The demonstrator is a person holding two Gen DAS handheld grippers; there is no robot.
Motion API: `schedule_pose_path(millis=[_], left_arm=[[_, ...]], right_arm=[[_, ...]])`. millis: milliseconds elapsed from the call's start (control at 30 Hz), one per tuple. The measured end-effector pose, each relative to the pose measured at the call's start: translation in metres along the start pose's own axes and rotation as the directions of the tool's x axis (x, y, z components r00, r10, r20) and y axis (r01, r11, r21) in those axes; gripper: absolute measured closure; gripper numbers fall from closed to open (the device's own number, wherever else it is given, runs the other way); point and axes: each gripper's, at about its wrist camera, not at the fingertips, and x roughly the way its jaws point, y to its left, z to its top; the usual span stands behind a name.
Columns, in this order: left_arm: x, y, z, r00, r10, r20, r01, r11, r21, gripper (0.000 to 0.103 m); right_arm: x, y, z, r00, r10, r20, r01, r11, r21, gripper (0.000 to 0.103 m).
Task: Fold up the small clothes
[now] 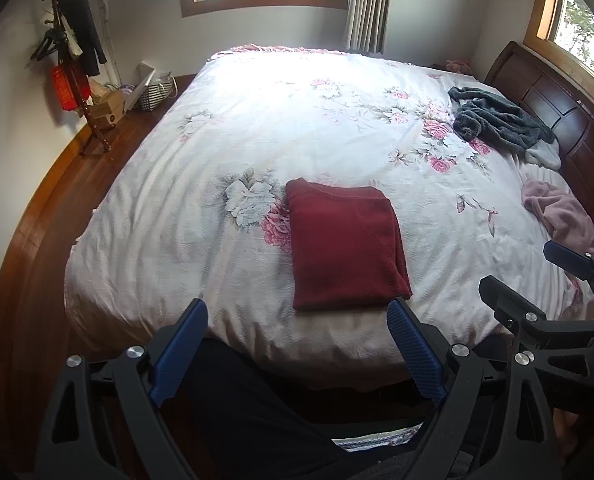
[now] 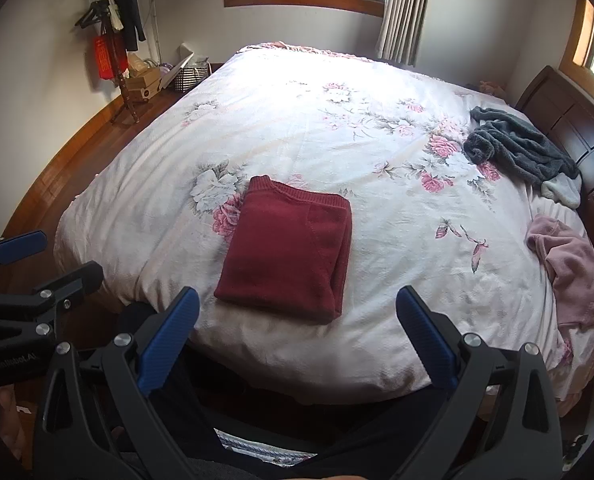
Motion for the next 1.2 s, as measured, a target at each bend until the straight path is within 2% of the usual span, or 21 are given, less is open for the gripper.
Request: schedule_pose_path(millis=[1200], left_arm=[[-0.0044, -0.0031, -0.0066, 1.000, 0.014, -0.002, -0.014, 1.000, 0.001, 0.012]], right_arm=[[-0.0024, -0.0015, -0.0011, 1.000, -0.005, 0.005, 0.005, 1.000, 0.013, 0.005]])
